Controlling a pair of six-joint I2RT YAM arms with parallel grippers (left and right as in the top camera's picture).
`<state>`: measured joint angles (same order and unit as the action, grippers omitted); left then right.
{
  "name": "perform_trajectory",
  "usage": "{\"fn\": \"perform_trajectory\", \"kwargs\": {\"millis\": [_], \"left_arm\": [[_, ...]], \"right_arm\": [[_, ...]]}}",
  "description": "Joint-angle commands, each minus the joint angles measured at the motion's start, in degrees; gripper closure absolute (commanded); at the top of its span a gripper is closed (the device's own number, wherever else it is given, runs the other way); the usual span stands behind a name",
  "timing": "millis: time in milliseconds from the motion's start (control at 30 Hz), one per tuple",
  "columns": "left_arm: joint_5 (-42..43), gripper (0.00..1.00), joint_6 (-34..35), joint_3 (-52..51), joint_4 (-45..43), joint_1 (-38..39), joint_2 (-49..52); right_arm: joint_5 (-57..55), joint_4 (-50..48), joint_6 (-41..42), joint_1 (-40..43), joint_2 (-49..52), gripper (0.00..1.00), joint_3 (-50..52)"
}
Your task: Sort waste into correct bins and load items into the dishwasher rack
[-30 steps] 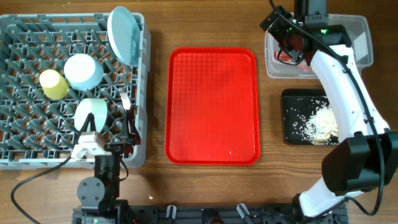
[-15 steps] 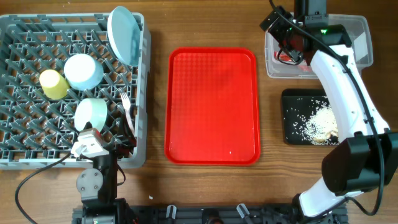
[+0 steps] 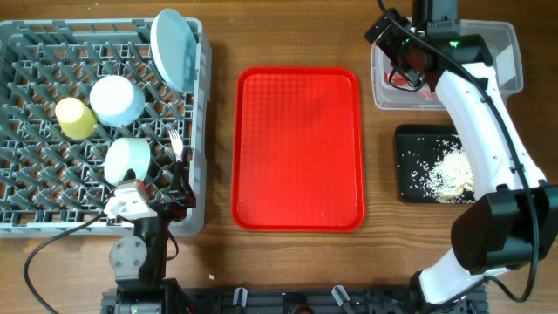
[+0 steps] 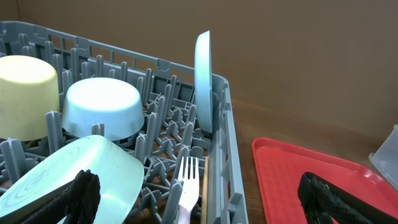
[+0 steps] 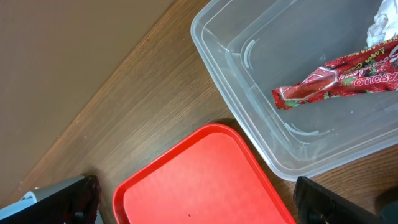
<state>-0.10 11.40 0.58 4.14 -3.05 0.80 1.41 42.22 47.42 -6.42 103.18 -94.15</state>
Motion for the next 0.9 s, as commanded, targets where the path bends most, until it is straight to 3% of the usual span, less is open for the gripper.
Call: {"fn": "perform_trajectory", "kwargs": {"millis": [0, 867], "left_arm": [[0.7, 0.0, -0.7, -0.3, 0.2, 0.2, -0.6], [0.7, 0.0, -0.7, -0.3, 0.2, 0.2, -0.6]], "right_arm": [[-0.8, -0.1, -0.8, 0.2, -0.5, 0.0, 0.0], [-1.6, -0.1, -0.9, 0.2, -0.3, 0.0, 0.0]]}}
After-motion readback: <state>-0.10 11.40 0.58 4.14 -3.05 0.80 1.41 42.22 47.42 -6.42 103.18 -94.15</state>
